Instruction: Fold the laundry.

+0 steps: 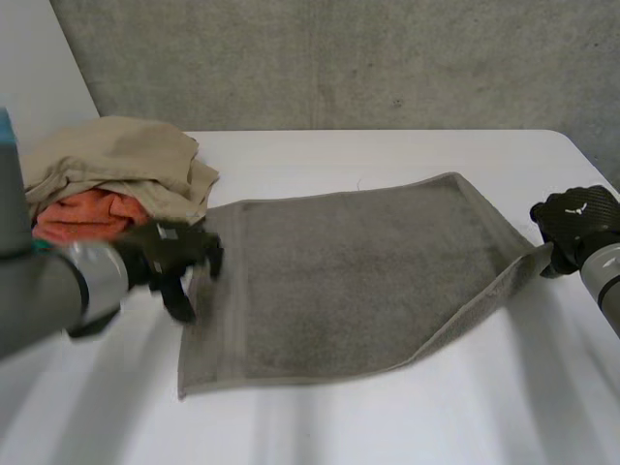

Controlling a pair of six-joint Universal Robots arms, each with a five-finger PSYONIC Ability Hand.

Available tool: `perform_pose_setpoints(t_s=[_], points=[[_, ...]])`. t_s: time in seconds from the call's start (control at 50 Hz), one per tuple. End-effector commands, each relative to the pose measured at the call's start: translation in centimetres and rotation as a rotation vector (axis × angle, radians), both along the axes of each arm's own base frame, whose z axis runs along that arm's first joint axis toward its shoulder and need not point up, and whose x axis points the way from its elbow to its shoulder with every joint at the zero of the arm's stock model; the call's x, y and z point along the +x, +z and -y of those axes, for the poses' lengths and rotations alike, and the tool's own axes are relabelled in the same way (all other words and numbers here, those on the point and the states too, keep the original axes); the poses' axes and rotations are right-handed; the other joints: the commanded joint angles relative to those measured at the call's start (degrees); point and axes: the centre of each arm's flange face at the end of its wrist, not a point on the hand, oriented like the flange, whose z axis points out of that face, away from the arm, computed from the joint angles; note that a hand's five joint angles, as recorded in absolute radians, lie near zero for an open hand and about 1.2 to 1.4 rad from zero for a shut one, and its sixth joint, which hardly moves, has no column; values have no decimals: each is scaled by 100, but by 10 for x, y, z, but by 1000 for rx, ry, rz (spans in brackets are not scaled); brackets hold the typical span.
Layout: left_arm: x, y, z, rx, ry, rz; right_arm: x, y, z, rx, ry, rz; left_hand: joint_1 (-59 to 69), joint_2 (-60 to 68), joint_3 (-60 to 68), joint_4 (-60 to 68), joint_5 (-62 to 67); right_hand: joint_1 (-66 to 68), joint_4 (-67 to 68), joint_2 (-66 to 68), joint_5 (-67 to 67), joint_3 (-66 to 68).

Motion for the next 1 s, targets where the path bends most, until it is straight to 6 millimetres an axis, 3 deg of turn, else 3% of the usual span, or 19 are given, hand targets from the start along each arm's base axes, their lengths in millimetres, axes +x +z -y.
perform_pose_setpoints(t_s=[0.02,0.18,0.44,0.48,0.52,0.54,0.68,0.88,0.92,1.0], points=[[-1,-41,-32,22,-59,42,1,-4,0,15,5,-1,587,633,643,620,635,1429,1141,1241,1144,1189],[0,-55,-26,-68,-48,57,1,-5,-1,18,4,-2,571,616,626,604,618,1429,1141,1241,1144,1189],[-6,-86,-23,-9,-80,100,-1,-6,-1,21,-1,0,771,817,827,804,819,1429,1141,1241,1144,1189],[-7,-88,-20,-25,-79,106,-2,-6,-1,23,-4,5,1626,1671,1681,1659,1673,1429,1141,1241,1144,1189],[-7,-89,-19,-36,-75,112,-2,-6,-1,23,-8,10,3704,3749,3759,3737,3751,1429,1141,1241,1144,1189],[-6,-87,-15,-50,-58,112,-3,-5,-2,23,-14,12,4430,4476,4486,4463,4478,1429,1141,1241,1144,1189],[-2,-70,-16,-96,-37,115,-10,-1,-16,82,-15,-21,4438,4483,4493,4471,4485,1429,1141,1241,1144,1189],[23,-37,-55,15,-165,294,-54,-2,-82,434,208,-492,4438,4483,4493,4471,4485,1429,1141,1241,1144,1189],[25,-31,-55,21,-193,296,-58,0,-83,420,254,-548,4438,4483,4493,4471,4485,1429,1141,1241,1144,1189],[20,-23,-49,-17,-222,266,-52,1,-75,376,244,-464,4438,4483,4493,4471,4485,1429,1141,1241,1144,1189]])
